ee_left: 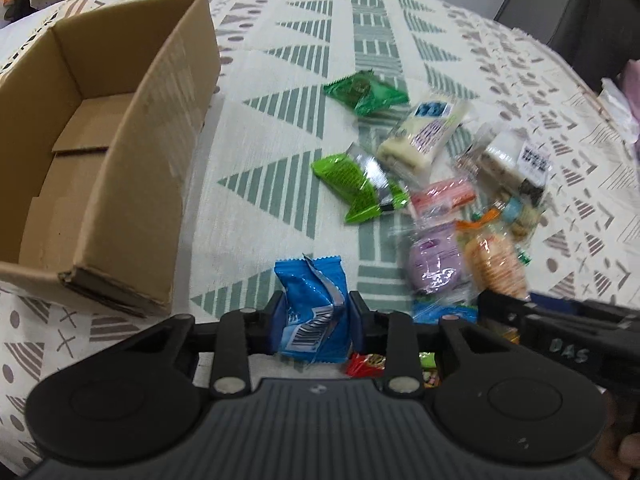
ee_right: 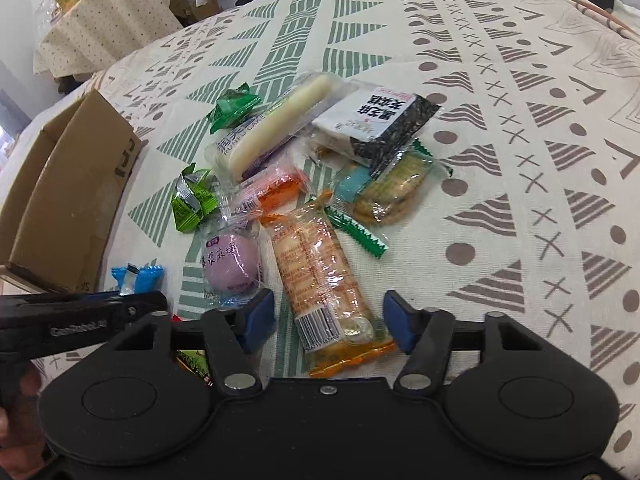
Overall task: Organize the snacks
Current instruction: 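Close the left tool on the blue snack while the right tool grasps the orange cracker pack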
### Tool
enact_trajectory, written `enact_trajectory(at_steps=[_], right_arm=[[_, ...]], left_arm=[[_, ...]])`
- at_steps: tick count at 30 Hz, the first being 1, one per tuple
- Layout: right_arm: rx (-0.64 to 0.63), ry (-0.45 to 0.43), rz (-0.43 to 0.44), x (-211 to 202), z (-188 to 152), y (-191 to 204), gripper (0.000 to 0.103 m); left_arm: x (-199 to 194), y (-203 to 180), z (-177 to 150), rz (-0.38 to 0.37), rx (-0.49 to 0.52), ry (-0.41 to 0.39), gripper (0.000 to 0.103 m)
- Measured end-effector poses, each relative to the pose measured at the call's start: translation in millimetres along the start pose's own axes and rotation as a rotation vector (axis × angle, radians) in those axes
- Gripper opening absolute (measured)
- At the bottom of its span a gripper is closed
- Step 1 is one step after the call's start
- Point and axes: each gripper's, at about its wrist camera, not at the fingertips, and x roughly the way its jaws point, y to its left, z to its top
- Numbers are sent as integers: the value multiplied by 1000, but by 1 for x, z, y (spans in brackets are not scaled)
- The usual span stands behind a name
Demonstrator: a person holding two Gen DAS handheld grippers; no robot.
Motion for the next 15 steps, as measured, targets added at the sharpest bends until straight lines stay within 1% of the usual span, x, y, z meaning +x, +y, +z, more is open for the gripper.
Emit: enact_trajectory(at_steps=[1,2,7,15], right_arm=[[-6,3,-2,0,0,2,43],[-8,8,-2,1,-1,2,39],[-2,7,-14,-8,-4,6,37],[26,-49,-10,-36,-3,21,36]], left_arm=[[-3,0,1,-9,-1,-8,31],[-6,-1,1,-17,-2,-15,31],[-22,-2,3,-49,0,-52,31],[-51,12,8,-80,-24,-118,31]])
